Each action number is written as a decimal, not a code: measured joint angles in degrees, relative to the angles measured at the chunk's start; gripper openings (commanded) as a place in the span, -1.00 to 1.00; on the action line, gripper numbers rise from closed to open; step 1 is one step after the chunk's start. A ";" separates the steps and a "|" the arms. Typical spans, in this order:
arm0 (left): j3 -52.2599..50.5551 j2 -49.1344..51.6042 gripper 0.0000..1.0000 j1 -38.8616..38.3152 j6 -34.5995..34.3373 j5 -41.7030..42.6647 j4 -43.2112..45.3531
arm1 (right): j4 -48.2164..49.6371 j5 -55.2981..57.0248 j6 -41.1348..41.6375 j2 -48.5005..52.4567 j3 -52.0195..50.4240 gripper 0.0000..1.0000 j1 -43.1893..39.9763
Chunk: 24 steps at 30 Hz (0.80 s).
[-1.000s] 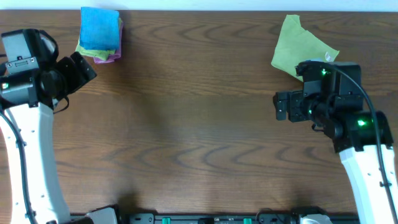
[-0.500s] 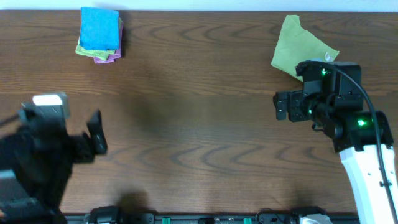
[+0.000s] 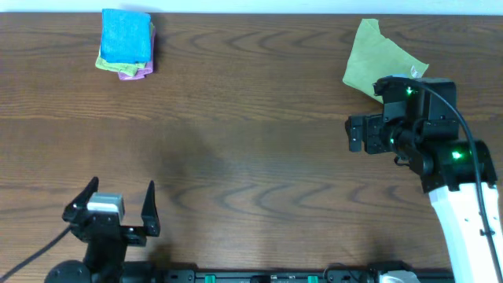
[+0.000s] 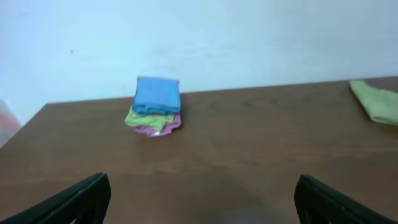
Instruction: Fold the cloth
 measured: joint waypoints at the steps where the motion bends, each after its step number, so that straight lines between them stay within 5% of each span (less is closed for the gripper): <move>1: -1.01 -1.11 0.91 -0.37 0.00 0.02 0.39 | 0.00 0.00 0.00 0.00 0.00 0.99 0.00; 24: -19.41 -3.74 0.91 -0.20 2.19 -6.29 13.22 | 0.02 0.00 0.00 0.00 0.00 0.99 0.00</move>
